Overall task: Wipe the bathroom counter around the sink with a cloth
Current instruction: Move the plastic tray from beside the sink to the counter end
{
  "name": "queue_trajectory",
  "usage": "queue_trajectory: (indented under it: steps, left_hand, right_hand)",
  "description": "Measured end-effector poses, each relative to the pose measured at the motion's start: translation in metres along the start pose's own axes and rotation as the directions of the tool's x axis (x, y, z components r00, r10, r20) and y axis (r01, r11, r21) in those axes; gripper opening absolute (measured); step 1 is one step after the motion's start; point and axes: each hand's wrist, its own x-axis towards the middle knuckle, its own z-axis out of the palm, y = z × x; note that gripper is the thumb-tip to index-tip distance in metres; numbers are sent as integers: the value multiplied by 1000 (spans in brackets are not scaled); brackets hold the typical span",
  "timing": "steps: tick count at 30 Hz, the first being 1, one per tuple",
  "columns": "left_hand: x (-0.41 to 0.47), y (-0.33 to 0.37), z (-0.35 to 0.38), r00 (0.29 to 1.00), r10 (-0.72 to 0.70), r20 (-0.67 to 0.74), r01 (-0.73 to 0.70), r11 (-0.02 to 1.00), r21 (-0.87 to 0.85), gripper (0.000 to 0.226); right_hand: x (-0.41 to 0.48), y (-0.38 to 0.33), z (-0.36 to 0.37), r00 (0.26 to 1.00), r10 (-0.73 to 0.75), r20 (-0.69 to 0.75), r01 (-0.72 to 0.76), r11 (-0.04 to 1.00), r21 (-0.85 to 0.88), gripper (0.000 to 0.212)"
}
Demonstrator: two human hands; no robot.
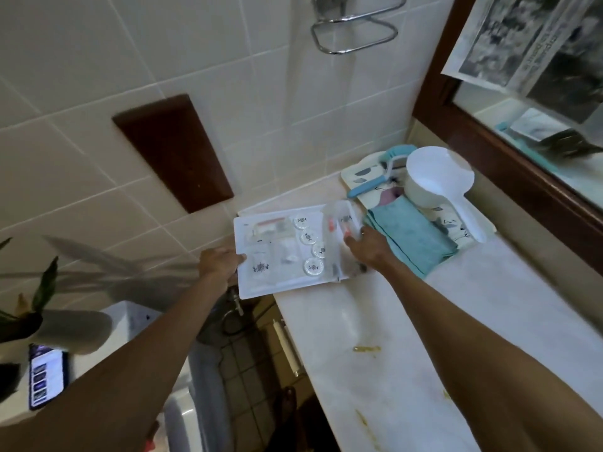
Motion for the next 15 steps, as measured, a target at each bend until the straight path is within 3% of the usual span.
queue_trajectory:
  steps: [7, 12, 15]
  left_hand:
    - [47, 14, 19, 999, -43, 8, 43, 998, 35, 17]
    - [62, 15, 22, 997, -73, 18, 74, 997, -22, 11]
    - [65, 17, 20, 995, -85, 42, 89, 993, -81, 14]
  right_hand:
    - [27, -11, 4, 998, 51, 36, -51, 999, -12, 61]
    - [40, -17, 10, 999, -1, 34, 1, 1000, 10, 49]
    - [38, -21, 11, 998, -42, 53, 41, 999, 26, 55]
